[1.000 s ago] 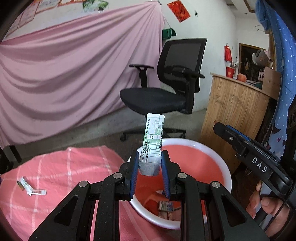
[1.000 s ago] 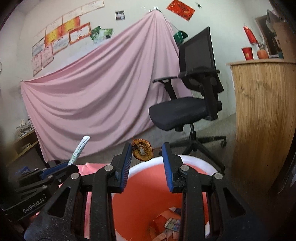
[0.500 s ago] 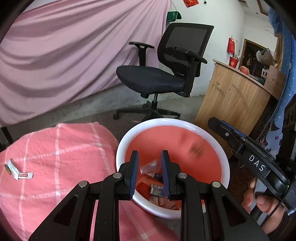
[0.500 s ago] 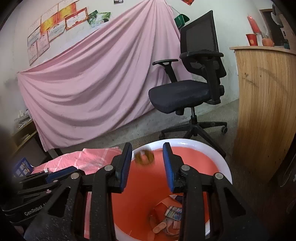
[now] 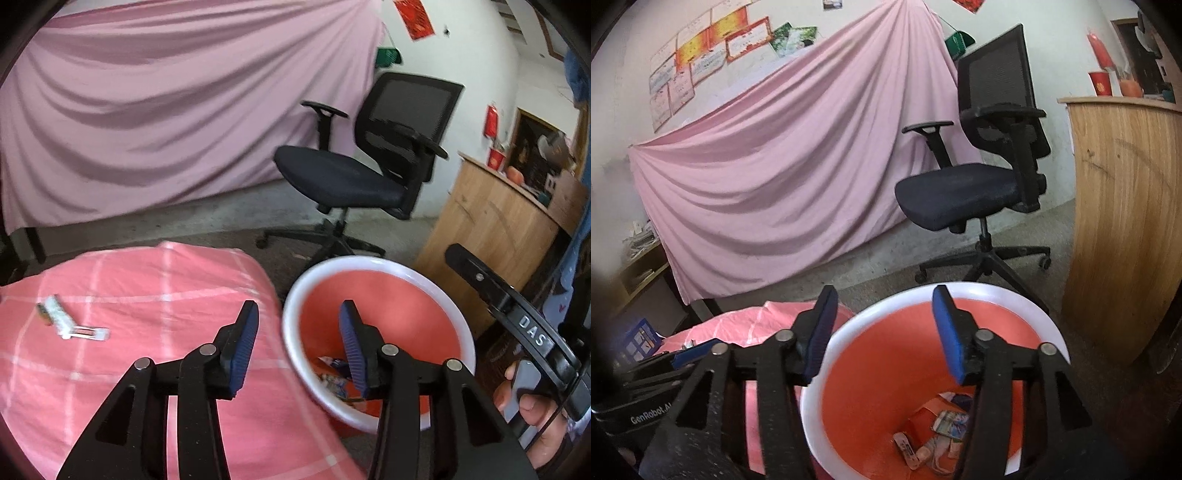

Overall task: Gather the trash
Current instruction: 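Move both tools back over the table toward the white pill strip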

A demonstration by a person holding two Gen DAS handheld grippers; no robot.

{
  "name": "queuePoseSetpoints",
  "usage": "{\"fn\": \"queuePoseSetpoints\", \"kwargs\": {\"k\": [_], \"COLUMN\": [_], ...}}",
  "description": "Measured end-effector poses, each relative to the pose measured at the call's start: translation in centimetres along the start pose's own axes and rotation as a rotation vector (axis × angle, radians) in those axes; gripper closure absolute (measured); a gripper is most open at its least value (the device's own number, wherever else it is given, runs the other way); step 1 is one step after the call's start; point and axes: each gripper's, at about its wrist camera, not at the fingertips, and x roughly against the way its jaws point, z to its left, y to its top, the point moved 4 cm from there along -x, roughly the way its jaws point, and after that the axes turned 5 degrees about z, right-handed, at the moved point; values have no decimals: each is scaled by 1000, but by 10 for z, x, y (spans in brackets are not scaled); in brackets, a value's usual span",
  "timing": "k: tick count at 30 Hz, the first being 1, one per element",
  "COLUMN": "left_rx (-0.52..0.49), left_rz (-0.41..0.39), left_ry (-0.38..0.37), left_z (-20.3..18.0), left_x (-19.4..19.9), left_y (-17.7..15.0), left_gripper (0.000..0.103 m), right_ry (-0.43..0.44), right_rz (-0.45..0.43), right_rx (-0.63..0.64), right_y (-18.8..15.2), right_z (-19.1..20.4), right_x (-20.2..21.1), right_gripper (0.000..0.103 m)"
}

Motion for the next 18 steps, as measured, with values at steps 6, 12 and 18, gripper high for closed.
{"fn": "queuePoseSetpoints", "kwargs": {"k": [6,12,18], "left_rx": [43,97,139], "left_rz": [-109,-261,-401], "left_ry": [72,164,277], "left_z": [31,67,105], "left_x": [38,82,126], "left_y": [3,1,-12], "left_gripper": [45,8,2], "right_ry": [40,92,177], "right_rz": [-87,-182,-281], "right_rx": [40,74,148], "right_y": [7,12,12], "right_z": [30,64,111], "right_x": [8,19,30], "right_gripper": [6,0,0]}}
